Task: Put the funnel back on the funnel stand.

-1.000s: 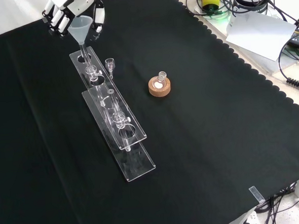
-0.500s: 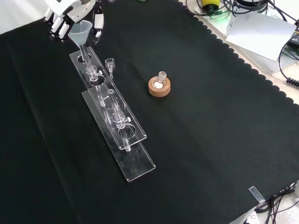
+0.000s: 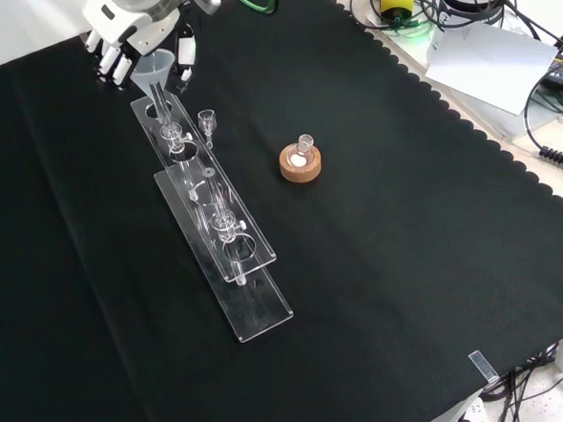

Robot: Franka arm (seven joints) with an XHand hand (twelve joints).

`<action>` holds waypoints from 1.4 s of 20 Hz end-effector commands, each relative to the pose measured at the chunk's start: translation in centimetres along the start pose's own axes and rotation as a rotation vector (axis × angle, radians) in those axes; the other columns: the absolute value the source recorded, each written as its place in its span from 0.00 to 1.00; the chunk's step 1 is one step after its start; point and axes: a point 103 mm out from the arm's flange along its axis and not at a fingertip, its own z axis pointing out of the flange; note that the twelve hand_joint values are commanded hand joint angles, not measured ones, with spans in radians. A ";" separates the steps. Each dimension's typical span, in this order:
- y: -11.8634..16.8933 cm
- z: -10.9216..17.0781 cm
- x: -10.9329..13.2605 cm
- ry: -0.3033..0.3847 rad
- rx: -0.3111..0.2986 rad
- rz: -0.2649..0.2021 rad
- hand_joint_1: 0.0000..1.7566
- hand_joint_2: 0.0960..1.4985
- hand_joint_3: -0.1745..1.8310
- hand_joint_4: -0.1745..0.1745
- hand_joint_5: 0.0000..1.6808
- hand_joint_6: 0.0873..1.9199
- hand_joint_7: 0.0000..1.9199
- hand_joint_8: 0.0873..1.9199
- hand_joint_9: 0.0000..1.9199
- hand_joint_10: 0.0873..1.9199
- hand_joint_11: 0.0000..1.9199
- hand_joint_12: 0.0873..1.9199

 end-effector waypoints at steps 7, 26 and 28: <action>0.4 1.0 0.7 0.067 0.020 -0.020 0.35 0.51 0.34 0.43 0.25 0.33 0.13 0.32 0.34 0.25 0.21 0.68; -8.1 -1.1 -1.4 0.144 -0.041 0.042 0.29 0.45 0.28 0.37 0.14 0.00 0.00 0.19 0.12 0.33 0.07 0.75; -9.8 -1.0 -1.7 0.156 -0.049 0.058 0.29 0.46 0.28 0.37 0.14 0.00 0.00 0.21 0.13 0.33 0.07 0.75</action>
